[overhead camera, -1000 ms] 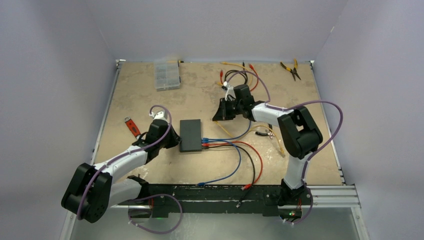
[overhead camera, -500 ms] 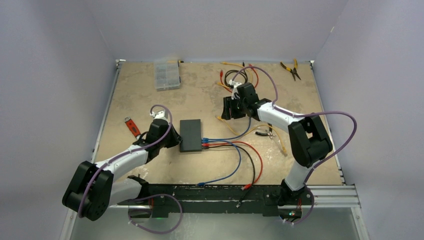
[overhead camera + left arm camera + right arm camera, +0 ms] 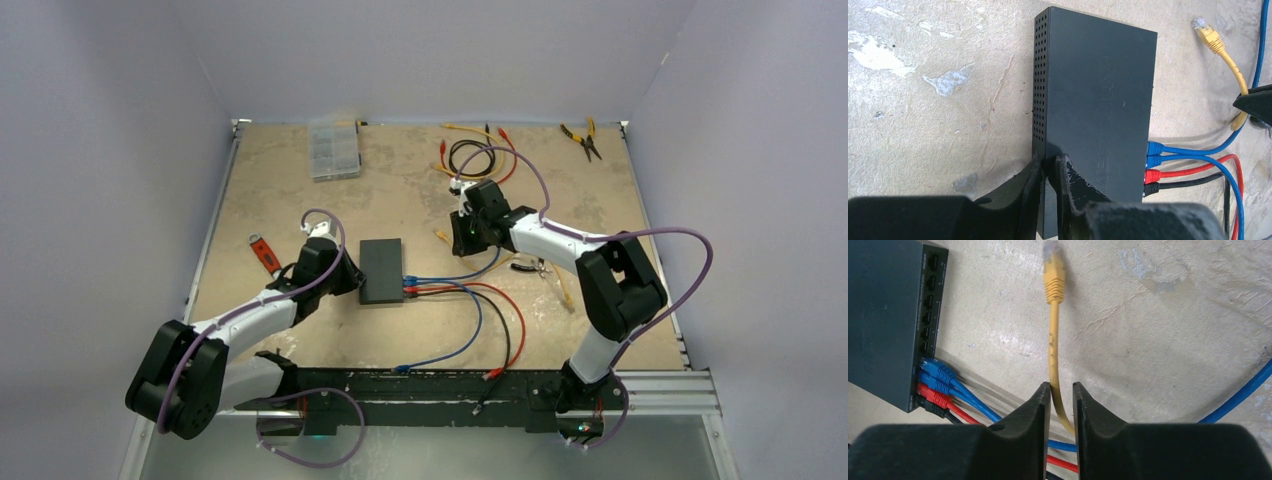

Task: Pull the plug from the switch port
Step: Pick up the connector from the center of the board, then place the connector at the center of the board.

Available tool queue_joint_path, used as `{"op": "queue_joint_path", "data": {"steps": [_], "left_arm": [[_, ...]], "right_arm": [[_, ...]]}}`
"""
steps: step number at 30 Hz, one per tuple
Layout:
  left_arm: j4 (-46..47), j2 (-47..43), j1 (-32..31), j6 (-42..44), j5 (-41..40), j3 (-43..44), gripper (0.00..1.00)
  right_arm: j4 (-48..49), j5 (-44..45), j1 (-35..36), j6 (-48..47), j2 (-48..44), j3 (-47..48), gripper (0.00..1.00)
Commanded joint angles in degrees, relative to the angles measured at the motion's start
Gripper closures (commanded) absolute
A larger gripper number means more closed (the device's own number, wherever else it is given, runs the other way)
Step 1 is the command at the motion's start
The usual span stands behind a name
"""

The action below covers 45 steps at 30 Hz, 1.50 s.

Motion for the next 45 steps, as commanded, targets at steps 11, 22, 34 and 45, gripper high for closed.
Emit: {"op": "queue_joint_path", "data": {"steps": [11,22,34,45], "left_arm": [[-4.28,2.10,0.02,2.26,0.21,-1.78,0.85],[-4.19,2.27,0.02,2.36,0.21,-1.79,0.84],[-3.93,2.25,0.02,2.57,1.74,-2.06,0.75],[-3.93,2.23,0.02,3.02,2.62,-1.88,0.59]], "right_arm": [[1.20,-0.56,0.48,0.01,-2.67,3.10,1.00],[2.42,-7.29,0.44,2.69,-7.35,7.18,1.00],[4.55,-10.74,0.40,5.30,-12.54,11.47,1.00],[5.67,-13.16,0.40,6.18,-14.86,14.70,1.00]]}}
